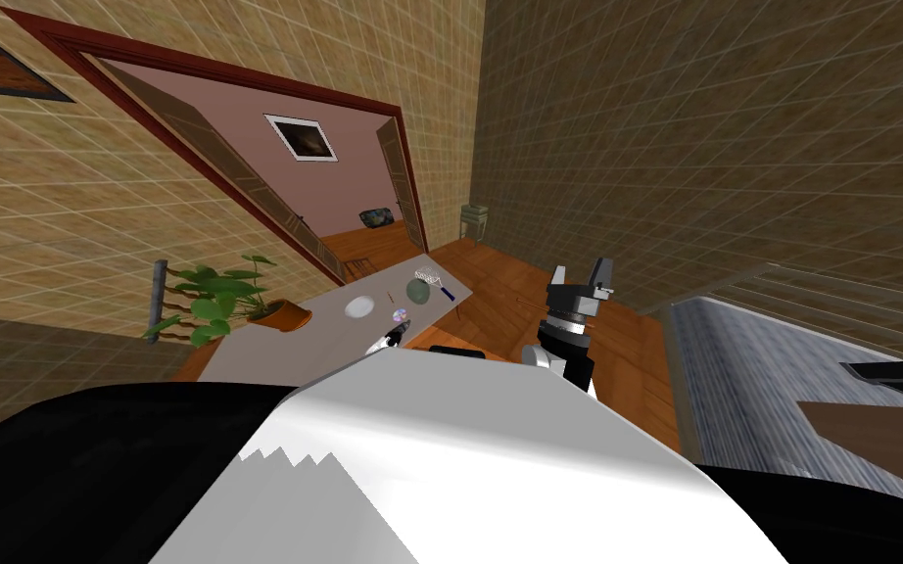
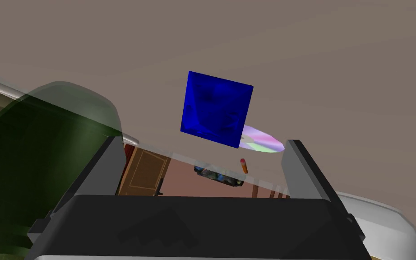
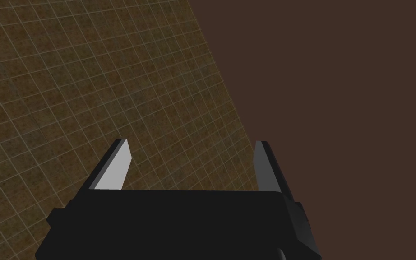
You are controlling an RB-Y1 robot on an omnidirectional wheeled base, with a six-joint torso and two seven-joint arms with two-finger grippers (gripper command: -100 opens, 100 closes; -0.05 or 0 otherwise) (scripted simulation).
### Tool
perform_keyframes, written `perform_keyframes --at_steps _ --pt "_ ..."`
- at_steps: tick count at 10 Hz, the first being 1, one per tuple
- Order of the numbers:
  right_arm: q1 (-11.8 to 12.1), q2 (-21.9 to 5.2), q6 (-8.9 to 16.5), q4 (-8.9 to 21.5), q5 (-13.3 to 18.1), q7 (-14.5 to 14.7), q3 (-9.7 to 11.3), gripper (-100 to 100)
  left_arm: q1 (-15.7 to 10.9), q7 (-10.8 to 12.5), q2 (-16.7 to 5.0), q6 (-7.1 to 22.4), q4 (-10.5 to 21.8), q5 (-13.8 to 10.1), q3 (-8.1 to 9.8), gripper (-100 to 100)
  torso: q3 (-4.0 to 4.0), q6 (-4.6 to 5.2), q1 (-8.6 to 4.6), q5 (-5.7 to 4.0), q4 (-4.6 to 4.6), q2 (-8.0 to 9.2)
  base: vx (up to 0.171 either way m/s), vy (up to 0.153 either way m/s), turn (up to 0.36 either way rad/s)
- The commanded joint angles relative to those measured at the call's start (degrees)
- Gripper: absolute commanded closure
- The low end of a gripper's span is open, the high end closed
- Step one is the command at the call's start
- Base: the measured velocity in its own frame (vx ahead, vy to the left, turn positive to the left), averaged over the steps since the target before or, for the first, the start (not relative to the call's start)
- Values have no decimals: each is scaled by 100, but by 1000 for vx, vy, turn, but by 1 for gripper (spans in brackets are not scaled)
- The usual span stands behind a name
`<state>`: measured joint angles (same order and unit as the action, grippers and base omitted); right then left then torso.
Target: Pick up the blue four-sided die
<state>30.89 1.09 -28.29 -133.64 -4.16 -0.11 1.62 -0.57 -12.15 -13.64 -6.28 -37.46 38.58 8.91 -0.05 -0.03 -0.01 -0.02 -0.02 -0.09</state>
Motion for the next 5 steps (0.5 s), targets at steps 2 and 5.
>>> perform_keyframes --at_steps 2,5 --pt "0 0 0 0 0 0 0 0 -39 -43 11 -25 119 30 48 -100 0 0 3 0 0 -1 23 4 2" --pt "1 0 0 0 0 0 -1 0 236 -236 215 -274 -10 259 260 -100 -7 -4 11 2 -2 -13 81 24 92"
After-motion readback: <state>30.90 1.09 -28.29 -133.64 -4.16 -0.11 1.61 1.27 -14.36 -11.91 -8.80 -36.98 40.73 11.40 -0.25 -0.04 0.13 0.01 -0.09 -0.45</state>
